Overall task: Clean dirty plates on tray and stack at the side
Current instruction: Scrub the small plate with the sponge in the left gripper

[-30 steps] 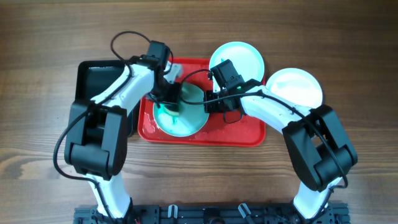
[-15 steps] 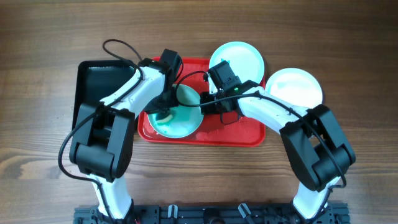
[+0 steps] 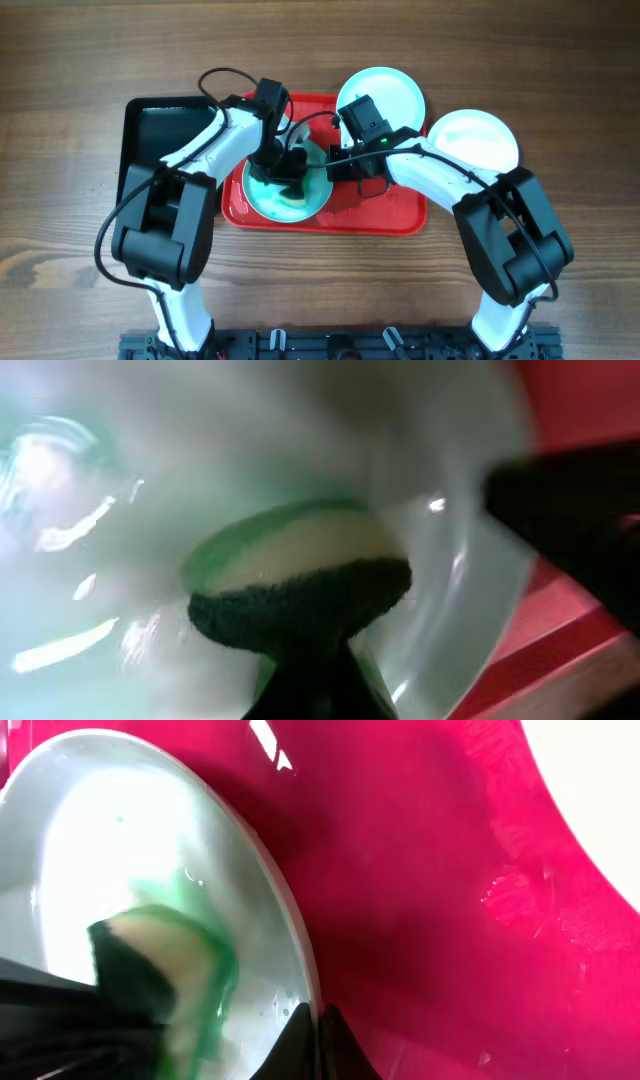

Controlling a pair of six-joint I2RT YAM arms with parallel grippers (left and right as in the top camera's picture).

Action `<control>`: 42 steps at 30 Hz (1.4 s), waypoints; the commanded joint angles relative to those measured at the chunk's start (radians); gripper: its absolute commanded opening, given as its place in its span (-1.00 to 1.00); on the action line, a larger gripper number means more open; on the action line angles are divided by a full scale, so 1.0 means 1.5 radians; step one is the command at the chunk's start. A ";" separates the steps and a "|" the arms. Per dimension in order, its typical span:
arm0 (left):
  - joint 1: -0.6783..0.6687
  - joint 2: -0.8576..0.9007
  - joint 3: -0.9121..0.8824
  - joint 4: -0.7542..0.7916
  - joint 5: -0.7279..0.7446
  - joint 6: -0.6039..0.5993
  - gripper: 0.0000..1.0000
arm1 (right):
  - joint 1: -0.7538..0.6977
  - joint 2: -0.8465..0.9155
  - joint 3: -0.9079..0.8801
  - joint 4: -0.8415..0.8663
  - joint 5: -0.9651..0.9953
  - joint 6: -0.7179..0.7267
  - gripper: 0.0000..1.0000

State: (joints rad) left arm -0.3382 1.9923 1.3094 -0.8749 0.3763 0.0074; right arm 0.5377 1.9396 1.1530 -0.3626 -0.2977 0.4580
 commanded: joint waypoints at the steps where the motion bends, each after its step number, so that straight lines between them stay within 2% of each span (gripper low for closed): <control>1: -0.003 0.013 -0.006 0.102 -0.020 -0.074 -0.92 | 0.006 0.004 0.014 0.003 -0.009 -0.007 -0.91; 5: -0.003 0.013 -0.006 0.188 -0.171 -0.247 -0.92 | 0.006 0.004 0.014 0.003 -0.009 -0.006 -0.91; 10: -0.003 0.013 -0.006 0.100 -0.328 -0.452 -0.92 | 0.006 0.004 0.014 0.002 -0.009 -0.006 -0.92; 12: -0.003 0.013 -0.006 0.057 -0.334 -0.486 -0.92 | 0.006 0.004 0.014 0.002 -0.009 -0.006 -0.91; 16: -0.003 0.013 -0.006 0.005 -0.331 -0.487 -0.92 | 0.006 0.004 0.014 0.002 -0.009 -0.006 -0.92; 18: -0.003 0.013 -0.006 -0.021 -0.283 -0.430 -0.92 | 0.006 0.004 0.014 0.002 -0.009 -0.006 -0.91; 20: -0.003 0.013 -0.006 -0.037 -0.185 -0.295 -0.92 | 0.006 0.004 0.014 0.002 -0.009 -0.006 -0.91; 22: -0.003 0.013 -0.006 -0.052 -0.125 -0.208 -0.92 | 0.006 0.004 0.013 0.002 -0.011 0.014 -0.91; 26: -0.001 0.013 -0.006 -0.064 -0.109 -0.106 -0.92 | 0.006 0.029 0.012 0.002 -0.044 0.073 -0.91; 29: 0.006 0.013 -0.006 -0.069 -0.109 -0.077 -0.92 | 0.005 0.061 0.012 0.003 -0.072 0.133 -0.92; 32: 0.014 0.013 -0.006 -0.074 -0.104 -0.062 -0.92 | 0.005 0.072 0.012 0.006 -0.081 0.151 -0.91; 38: 0.015 0.013 -0.006 -0.113 -0.002 0.094 -0.92 | 0.005 0.072 0.012 0.007 -0.081 0.151 -0.91; 42: 0.015 0.013 -0.006 -0.071 0.004 0.085 -0.92 | 0.005 0.072 0.012 0.008 -0.081 0.150 -0.92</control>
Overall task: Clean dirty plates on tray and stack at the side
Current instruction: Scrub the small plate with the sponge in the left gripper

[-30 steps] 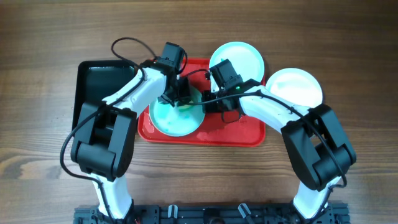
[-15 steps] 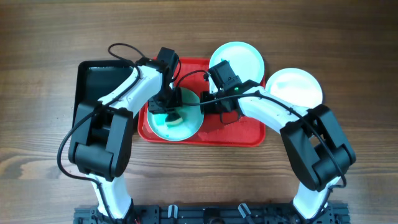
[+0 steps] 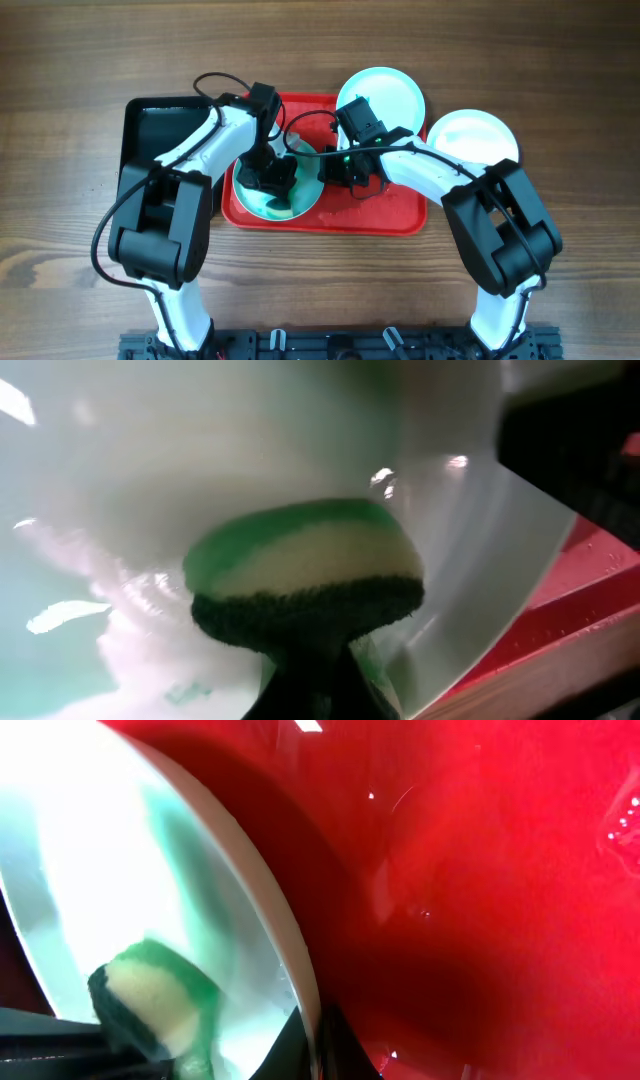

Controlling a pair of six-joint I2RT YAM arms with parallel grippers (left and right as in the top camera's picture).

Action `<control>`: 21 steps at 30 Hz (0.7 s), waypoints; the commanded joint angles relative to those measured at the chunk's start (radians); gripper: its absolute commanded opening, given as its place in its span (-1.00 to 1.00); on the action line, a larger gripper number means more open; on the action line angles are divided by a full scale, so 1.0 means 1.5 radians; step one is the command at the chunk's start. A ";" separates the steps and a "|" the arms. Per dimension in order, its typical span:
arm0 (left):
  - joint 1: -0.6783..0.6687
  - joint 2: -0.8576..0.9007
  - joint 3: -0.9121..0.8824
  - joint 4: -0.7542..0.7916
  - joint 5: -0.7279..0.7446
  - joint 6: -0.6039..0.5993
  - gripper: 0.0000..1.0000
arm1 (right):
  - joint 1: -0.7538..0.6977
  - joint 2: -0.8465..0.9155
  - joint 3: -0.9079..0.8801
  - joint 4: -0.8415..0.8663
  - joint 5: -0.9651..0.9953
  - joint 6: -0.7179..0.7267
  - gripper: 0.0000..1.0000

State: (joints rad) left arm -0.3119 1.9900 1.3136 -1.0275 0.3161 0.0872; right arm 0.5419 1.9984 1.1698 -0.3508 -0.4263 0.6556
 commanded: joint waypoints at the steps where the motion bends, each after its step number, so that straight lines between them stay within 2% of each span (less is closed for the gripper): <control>1: -0.003 0.015 -0.009 0.066 0.042 -0.003 -0.92 | 0.003 0.033 0.001 0.001 0.005 0.018 -0.91; 3: -0.003 0.015 -0.009 0.135 0.007 -0.089 -0.92 | 0.003 0.033 0.001 0.002 0.005 0.018 -0.91; 5: -0.003 0.015 -0.009 0.181 -0.116 -0.225 -0.92 | 0.003 0.033 0.001 0.002 0.006 0.019 -0.91; 8: -0.003 0.015 -0.009 0.169 -0.312 -0.379 -0.92 | 0.003 0.033 0.001 0.002 0.008 0.018 -0.92; 9: -0.003 0.015 -0.009 0.152 -0.344 -0.398 -0.92 | 0.003 0.033 0.001 0.002 0.010 0.019 -0.91; 13: -0.003 0.015 -0.009 0.087 -0.361 -0.395 -0.92 | 0.003 0.033 0.001 0.010 0.010 0.019 -0.91; 15: -0.003 0.015 -0.009 0.049 -0.338 -0.358 -0.92 | 0.002 0.033 0.001 0.010 0.010 0.019 -0.91; 18: -0.003 0.015 -0.009 -0.007 -0.247 -0.265 -0.92 | 0.001 0.033 0.001 0.008 0.009 0.017 -0.91; 21: -0.003 0.015 -0.009 -0.043 -0.108 -0.138 -0.92 | 0.001 0.033 0.001 0.012 0.004 0.017 -0.91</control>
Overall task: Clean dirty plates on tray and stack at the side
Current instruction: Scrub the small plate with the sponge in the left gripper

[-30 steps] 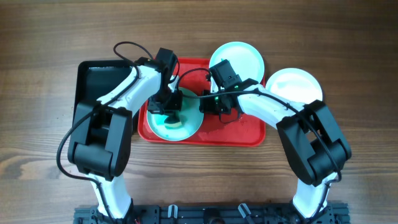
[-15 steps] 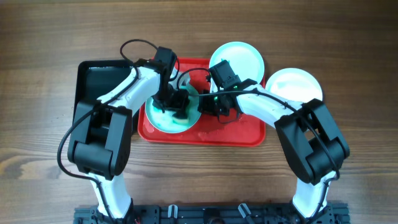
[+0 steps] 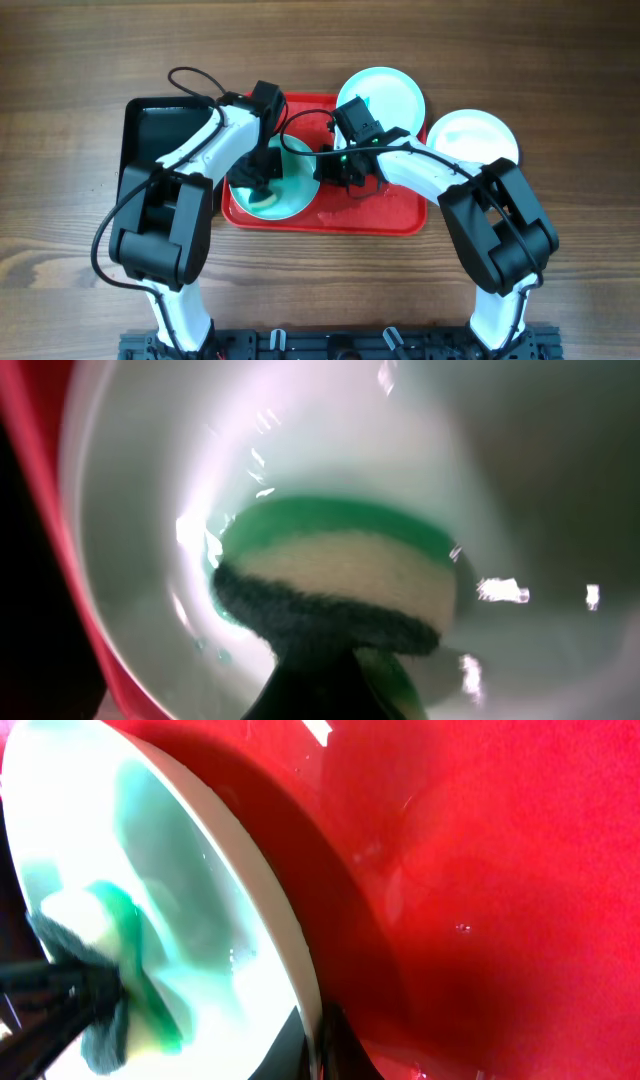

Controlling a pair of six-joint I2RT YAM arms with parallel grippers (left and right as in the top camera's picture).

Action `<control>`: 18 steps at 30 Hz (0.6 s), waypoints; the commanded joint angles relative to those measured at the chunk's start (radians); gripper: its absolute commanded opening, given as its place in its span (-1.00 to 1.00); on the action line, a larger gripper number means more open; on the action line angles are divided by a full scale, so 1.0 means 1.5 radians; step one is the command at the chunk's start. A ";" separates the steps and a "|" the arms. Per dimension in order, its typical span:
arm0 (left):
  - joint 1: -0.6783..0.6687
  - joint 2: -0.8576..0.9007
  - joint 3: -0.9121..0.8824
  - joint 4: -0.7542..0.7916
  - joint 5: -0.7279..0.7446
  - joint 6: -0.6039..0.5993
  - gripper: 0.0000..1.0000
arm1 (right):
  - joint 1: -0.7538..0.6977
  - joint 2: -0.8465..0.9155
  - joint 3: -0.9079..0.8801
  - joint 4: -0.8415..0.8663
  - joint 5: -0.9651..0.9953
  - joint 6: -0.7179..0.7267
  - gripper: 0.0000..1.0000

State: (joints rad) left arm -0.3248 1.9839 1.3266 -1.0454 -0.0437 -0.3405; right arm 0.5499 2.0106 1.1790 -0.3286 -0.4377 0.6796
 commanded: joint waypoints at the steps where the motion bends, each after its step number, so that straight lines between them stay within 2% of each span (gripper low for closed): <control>1: 0.006 0.019 -0.018 -0.034 0.184 0.188 -0.92 | -0.005 0.025 -0.005 -0.003 0.012 0.001 -0.91; 3: 0.006 0.019 -0.018 -0.027 0.272 0.260 -0.92 | -0.005 0.025 -0.005 -0.004 0.012 0.001 -0.91; 7: 0.006 0.019 -0.018 0.050 0.280 0.250 -0.92 | -0.005 0.025 -0.005 -0.005 0.012 0.001 -0.91; 10: 0.006 0.019 -0.018 0.165 0.192 0.134 -0.92 | -0.005 0.025 -0.005 -0.005 0.012 0.001 -0.91; 13: 0.006 0.019 -0.018 0.235 0.053 0.029 -0.92 | -0.005 0.025 -0.005 -0.006 0.013 0.001 -0.91; 16: 0.006 0.019 -0.017 0.245 -0.139 -0.080 -0.92 | -0.005 0.025 -0.005 -0.006 0.015 0.001 -0.92; 18: 0.006 0.014 -0.001 0.215 -0.193 -0.111 -0.92 | -0.005 0.025 -0.005 -0.005 0.017 0.001 -0.91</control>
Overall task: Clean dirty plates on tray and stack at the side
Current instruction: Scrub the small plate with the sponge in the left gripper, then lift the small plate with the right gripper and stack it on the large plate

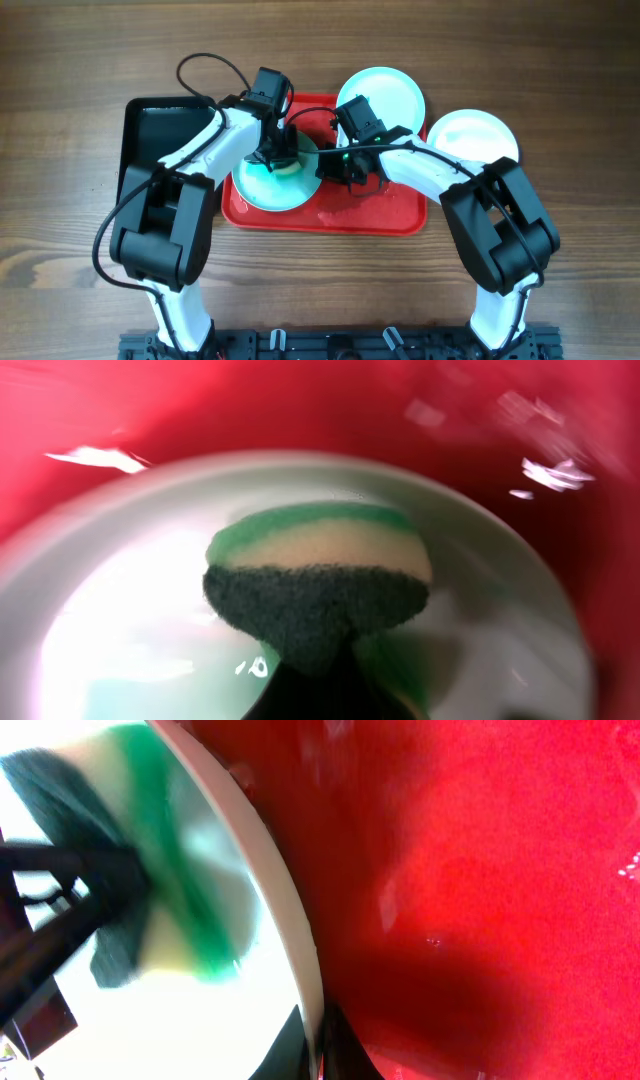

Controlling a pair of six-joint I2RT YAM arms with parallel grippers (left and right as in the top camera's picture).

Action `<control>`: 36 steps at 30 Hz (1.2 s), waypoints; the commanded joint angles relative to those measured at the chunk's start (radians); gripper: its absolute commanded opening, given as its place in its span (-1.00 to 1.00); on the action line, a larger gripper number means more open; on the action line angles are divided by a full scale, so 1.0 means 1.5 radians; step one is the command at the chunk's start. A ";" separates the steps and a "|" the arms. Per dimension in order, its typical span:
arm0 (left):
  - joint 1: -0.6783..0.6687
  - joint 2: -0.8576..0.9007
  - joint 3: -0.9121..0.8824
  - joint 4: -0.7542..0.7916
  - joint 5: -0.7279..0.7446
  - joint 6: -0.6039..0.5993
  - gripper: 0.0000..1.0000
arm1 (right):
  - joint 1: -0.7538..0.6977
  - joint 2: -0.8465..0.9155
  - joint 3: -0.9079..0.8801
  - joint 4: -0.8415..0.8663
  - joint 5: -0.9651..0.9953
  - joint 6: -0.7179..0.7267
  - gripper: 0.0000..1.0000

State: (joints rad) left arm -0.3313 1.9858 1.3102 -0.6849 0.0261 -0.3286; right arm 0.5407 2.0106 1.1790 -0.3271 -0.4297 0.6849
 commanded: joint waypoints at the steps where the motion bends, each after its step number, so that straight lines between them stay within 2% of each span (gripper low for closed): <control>1: 0.010 0.010 0.022 -0.041 -0.237 -0.119 -0.92 | 0.002 0.025 -0.005 -0.006 0.015 -0.001 -0.91; 5: 0.011 -0.020 0.156 -0.168 -0.178 -0.114 -0.92 | 0.002 0.025 -0.005 -0.006 0.017 -0.001 -0.91; 7: 0.021 -0.033 0.241 -0.224 -0.108 -0.078 -0.92 | 0.002 0.021 -0.005 -0.007 0.011 -0.005 -0.91; 10: 0.047 -0.041 0.280 -0.248 -0.061 -0.063 -0.92 | 0.002 -0.019 -0.005 -0.029 0.034 -0.037 -0.91; 14: 0.080 -0.037 0.280 -0.273 -0.023 -0.045 -0.92 | 0.003 -0.117 -0.005 -0.118 0.175 -0.064 -0.92; 21: 0.100 -0.037 0.280 -0.277 -0.016 -0.046 -0.92 | 0.054 -0.264 -0.005 -0.232 0.579 -0.129 -0.91; 22: 0.100 -0.037 0.278 -0.277 -0.001 -0.046 -0.92 | 0.079 -0.279 -0.005 -0.254 0.699 -0.131 -0.92; 24: 0.100 -0.037 0.276 -0.277 0.013 -0.045 -0.92 | 0.113 -0.286 -0.005 -0.275 0.818 -0.131 -0.91; 25: 0.099 -0.037 0.272 -0.275 0.015 -0.046 -0.92 | 0.152 -0.286 -0.005 -0.292 0.929 -0.131 -0.92; 32: 0.098 -0.037 0.269 -0.275 0.038 -0.045 -0.92 | 0.277 -0.286 -0.005 -0.301 1.242 -0.180 -0.91; 36: 0.098 -0.037 0.269 -0.275 0.038 -0.045 -0.92 | 0.302 -0.286 -0.005 -0.299 1.295 -0.201 -0.91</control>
State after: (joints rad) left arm -0.1822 1.9339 1.7195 -1.0996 0.0563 -0.4088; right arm 0.9779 1.6012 1.1675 -0.7780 1.3434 0.4194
